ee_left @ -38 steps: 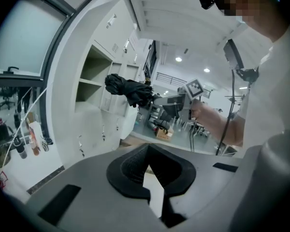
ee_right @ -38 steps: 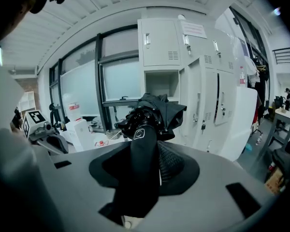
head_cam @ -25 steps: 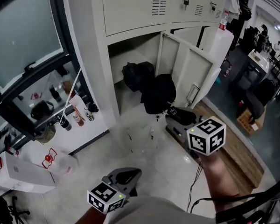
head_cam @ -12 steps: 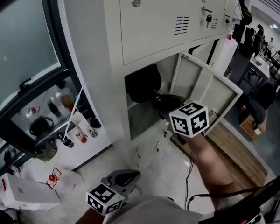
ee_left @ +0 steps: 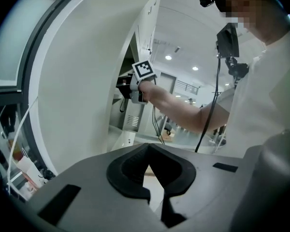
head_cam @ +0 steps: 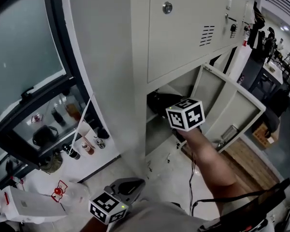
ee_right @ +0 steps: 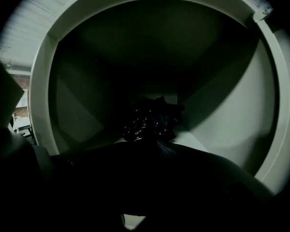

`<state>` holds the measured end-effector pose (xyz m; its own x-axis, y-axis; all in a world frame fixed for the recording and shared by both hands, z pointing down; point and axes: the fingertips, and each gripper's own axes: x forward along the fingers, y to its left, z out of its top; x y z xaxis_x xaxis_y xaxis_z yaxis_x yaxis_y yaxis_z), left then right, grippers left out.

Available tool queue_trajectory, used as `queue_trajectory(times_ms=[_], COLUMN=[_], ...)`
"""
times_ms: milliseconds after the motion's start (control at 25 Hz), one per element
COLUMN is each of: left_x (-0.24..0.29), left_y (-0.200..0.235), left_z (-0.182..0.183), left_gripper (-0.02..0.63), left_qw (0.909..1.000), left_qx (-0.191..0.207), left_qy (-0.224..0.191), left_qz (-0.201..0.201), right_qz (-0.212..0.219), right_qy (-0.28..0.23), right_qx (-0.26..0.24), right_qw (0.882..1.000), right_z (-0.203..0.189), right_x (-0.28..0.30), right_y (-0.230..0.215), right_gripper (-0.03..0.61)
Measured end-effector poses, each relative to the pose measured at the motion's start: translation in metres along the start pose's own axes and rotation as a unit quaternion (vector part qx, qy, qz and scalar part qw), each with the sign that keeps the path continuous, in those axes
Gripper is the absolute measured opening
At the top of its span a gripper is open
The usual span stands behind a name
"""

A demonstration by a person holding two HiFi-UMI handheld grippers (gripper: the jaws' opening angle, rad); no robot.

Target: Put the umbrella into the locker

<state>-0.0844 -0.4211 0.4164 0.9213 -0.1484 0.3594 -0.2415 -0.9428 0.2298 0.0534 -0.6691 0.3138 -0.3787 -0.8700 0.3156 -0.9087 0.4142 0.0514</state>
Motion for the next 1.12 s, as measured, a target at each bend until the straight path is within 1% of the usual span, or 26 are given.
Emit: queue_trajectory(times_ms=[200, 400, 600, 680, 880, 1120], left_x=[-0.003, -0.007, -0.010, -0.011, -0.013, -0.008], left_y=[0.008, 0.014, 0.007, 0.003, -0.015, -0.051], left_z=[-0.001, -0.009, -0.010, -0.013, -0.017, -0.021], left_gripper=[0.011, 0.011, 0.011, 0.011, 0.011, 0.011], left_qw=[1.0000, 0.9998, 0.9996, 0.9994, 0.9989, 0.9982], left_qx=[-0.007, -0.013, -0.020, -0.021, -0.029, -0.033], left_qy=[0.000, 0.004, -0.001, -0.002, -0.005, -0.012], left_qz=[0.003, 0.013, 0.019, 0.027, 0.037, 0.048], right_qz=[0.003, -0.002, 0.000, 0.003, -0.003, 0.003], right_qy=[0.008, 0.028, 0.037, 0.032, 0.000, -0.032], right_qx=[0.004, 0.010, 0.012, 0.021, 0.026, 0.019], right_qw=[1.000, 1.000, 0.999, 0.999, 1.000, 0.999], right_z=[-0.001, -0.010, -0.012, -0.011, -0.002, 0.005], right_x=[0.023, 0.033, 0.035, 0.035, 0.019, -0.028], right_y=[-0.004, -0.008, -0.008, -0.009, -0.013, -0.003], right_gripper=[0.156, 0.155, 0.156, 0.155, 0.156, 0.156])
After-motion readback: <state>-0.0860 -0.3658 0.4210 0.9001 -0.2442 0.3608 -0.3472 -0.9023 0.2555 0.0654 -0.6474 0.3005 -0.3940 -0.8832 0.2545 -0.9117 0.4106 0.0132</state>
